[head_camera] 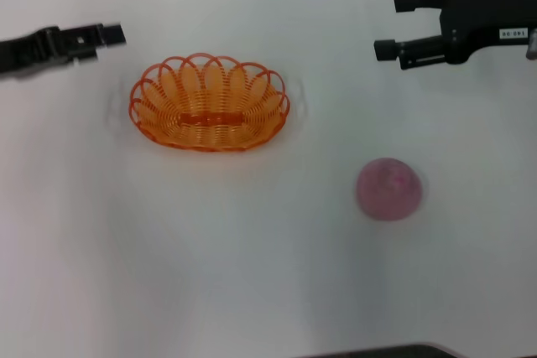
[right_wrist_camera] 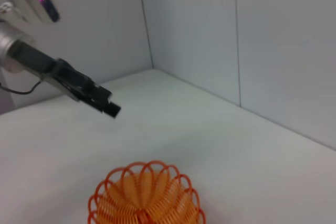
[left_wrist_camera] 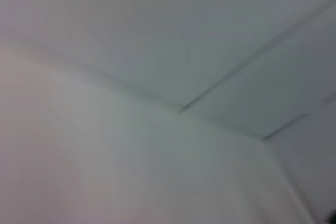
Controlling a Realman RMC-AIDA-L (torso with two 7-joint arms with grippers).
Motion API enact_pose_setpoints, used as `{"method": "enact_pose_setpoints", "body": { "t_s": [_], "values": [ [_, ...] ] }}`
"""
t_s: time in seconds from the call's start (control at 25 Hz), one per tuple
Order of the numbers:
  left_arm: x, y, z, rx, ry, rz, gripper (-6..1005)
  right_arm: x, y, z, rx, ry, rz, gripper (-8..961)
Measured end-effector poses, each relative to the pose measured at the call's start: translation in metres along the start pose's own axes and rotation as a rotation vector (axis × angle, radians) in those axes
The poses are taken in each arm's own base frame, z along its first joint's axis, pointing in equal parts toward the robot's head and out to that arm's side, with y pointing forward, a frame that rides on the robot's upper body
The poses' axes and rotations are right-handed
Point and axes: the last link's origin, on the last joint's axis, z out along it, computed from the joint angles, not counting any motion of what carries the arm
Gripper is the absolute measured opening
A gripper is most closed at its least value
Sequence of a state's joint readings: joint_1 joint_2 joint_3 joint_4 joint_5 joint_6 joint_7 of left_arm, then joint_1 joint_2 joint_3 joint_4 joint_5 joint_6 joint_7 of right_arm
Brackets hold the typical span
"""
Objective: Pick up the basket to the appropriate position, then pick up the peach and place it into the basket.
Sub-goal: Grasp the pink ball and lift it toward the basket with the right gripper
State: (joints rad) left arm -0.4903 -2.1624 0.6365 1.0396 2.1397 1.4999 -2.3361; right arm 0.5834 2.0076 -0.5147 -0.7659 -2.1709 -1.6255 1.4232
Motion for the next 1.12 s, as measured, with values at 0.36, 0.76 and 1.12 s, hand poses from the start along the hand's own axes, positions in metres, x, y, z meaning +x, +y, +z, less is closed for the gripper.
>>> {"method": "enact_pose_setpoints", "body": {
  "t_s": [0.36, 0.76, 1.12],
  "values": [
    [-0.036, 0.006, -0.017, -0.157, -0.016, 0.606, 819, -0.026, -0.015, 0.009, 0.055, -0.046, 0.229, 951],
    [-0.084, -0.014, -0.032, -0.181, 0.041, 0.614, 841, -0.089, 0.01, -0.024, -0.066, 0.101, 0.066, 950],
    [-0.096, -0.015, -0.042, -0.201, 0.041, 0.629, 839, -0.071, 0.029, -0.018, -0.122, 0.424, -0.002, 949]
  ]
}}
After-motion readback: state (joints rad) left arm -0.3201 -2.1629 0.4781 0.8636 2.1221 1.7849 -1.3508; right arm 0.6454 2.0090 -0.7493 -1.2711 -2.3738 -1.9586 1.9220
